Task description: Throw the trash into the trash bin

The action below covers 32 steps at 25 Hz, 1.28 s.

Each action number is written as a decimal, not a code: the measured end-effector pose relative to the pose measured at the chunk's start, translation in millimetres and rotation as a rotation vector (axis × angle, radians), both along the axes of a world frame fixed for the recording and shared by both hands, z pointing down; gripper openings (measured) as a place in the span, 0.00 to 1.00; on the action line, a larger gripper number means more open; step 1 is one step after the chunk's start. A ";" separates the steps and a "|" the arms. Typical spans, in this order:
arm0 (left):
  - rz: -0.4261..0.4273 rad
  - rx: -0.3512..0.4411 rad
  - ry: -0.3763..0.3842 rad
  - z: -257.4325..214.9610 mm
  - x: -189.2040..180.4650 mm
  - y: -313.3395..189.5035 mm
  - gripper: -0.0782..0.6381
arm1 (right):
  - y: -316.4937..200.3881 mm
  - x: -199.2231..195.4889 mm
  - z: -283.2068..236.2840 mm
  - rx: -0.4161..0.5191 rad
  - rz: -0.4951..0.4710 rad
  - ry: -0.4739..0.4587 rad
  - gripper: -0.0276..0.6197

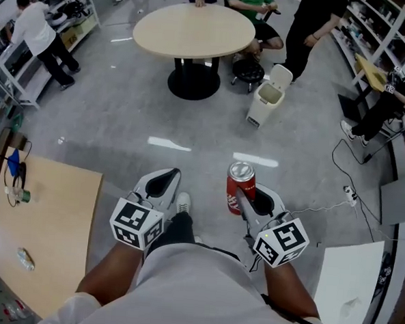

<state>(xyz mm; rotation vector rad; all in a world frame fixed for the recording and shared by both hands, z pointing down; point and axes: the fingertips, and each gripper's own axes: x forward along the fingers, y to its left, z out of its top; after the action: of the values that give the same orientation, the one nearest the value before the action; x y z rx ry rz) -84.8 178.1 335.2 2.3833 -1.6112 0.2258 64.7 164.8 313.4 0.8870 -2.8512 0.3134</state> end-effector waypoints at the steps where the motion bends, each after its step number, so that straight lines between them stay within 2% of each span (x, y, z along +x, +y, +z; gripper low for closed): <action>1: 0.017 0.000 0.000 1.8 4.3 -6.0 0.12 | -3.3 5.2 1.7 -0.002 0.019 0.000 0.16; 9: 0.135 -0.013 0.021 8.5 22.7 -59.7 0.12 | -38.1 32.0 13.6 -0.033 0.161 0.024 0.16; 14: 0.166 -0.033 0.024 12.2 27.1 -99.4 0.12 | -69.7 34.0 18.1 -0.060 0.192 0.030 0.16; 19: 0.217 -0.038 0.024 11.5 26.9 -142.9 0.12 | -102.2 19.0 24.4 -0.090 0.200 0.060 0.16; 32: 0.336 -0.008 0.000 13.3 6.7 -263.8 0.12 | -217.2 14.9 13.4 -0.038 0.364 0.062 0.16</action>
<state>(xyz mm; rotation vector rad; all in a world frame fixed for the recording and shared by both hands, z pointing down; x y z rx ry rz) -78.1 -85.7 348.5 2.6351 -1.1976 0.2926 79.5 -52.3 326.8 1.3817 -2.6067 0.3694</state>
